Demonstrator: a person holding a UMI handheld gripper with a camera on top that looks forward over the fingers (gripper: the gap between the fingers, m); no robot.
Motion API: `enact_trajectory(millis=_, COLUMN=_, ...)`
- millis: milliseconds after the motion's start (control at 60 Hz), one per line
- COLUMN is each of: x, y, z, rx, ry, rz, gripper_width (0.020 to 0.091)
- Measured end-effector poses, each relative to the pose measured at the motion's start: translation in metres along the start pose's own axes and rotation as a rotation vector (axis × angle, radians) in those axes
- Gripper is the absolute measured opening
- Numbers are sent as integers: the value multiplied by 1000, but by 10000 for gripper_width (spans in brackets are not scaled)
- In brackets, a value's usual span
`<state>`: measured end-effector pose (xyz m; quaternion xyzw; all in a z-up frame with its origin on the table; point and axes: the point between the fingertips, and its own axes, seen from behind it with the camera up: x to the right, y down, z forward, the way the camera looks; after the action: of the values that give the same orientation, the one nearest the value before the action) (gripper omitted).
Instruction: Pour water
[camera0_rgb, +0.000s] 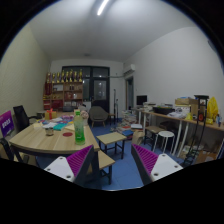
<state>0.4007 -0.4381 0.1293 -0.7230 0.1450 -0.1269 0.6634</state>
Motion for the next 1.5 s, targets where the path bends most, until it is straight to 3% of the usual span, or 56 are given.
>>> enact_trajectory(millis=350, x=-13, y=12, z=29, rx=10, ry=-12, rz=-5, gripper_width=823)
enact_trajectory(millis=750, x=-170, y=9, z=196, rx=70, ry=-167, rz=-20, gripper_width=816)
enact_trajectory(millis=967, x=-211, y=11, z=293, rx=52, ry=-127, rz=-55, gripper_width=817)
enact_trajectory(millis=1267, x=-214, y=20, z=360, rx=21, ry=-31, rz=-44, gripper_width=816)
enact_trajectory(millis=1350, x=-210, y=29, z=372, rx=-11, ry=-6, rz=-19, gripper_width=494)
enact_trajectory(millis=1500, x=-213, y=29, z=375, rx=-8, ry=-5, rz=-7, gripper_width=468)
